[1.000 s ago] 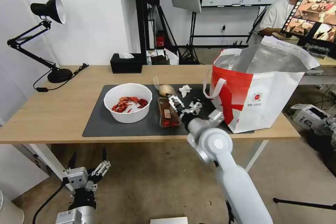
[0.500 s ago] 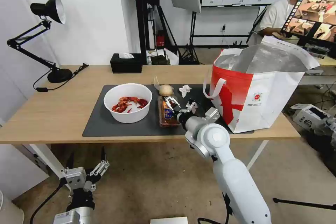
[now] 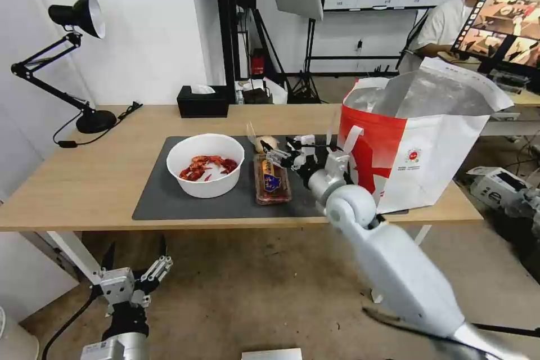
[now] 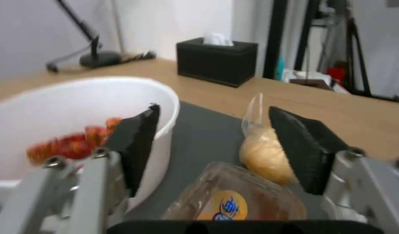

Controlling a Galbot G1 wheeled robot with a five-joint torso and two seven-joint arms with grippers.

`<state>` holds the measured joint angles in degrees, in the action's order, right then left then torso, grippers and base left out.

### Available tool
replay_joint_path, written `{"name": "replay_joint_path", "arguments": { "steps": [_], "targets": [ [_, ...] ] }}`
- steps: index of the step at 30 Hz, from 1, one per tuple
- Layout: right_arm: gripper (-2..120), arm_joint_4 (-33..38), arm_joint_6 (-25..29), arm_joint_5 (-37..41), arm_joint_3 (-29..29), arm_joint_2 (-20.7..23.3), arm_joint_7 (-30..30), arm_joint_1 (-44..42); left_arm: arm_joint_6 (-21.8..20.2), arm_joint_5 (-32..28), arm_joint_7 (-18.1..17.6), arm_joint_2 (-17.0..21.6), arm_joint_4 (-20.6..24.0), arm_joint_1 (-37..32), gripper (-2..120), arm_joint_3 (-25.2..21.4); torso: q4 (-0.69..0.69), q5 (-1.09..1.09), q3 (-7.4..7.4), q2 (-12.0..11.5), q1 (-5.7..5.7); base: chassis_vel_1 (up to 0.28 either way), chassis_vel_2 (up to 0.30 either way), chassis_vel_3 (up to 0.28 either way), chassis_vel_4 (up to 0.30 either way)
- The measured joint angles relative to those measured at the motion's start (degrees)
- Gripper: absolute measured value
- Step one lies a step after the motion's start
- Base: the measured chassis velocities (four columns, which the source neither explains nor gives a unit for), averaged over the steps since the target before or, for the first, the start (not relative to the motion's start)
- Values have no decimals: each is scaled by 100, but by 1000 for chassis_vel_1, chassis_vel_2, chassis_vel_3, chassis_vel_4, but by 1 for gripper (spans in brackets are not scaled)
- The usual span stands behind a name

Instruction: Pick up the trash from the table and place it into the takeout bag.

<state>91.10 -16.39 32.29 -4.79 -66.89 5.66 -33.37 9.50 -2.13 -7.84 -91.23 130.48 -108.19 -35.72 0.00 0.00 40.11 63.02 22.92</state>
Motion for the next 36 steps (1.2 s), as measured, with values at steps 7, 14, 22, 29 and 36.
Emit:
{"name": "replay_joint_path", "arguments": {
  "steps": [7,14,22,29,36],
  "targets": [
    [39,-531,-70,-631,-255,-12,636,371,-5,-17,42,23,-12,24,100,9,0,0,0,0,0,0,0,0,0],
    [15,-862,-130,-817,-374,-50,921,459,-125,-207,116,183,-16,70,100,83,0,0,0,0,0,0,0,0,0],
    [0,-999,-142,-893,-383,-62,984,460,-661,-992,118,763,189,165,100,213,0,-1,0,0,0,0,0,0,0],
    [0,-1224,-167,-870,-585,-92,990,782,-1763,-2814,-409,1938,569,481,100,245,0,-1,0,0,0,0,0,0,0],
    [0,-1335,-200,-839,-670,-94,1000,941,-2667,-4919,-1053,2586,658,1336,100,333,0,-2,0,0,0,0,0,0,0]
  ]
}}
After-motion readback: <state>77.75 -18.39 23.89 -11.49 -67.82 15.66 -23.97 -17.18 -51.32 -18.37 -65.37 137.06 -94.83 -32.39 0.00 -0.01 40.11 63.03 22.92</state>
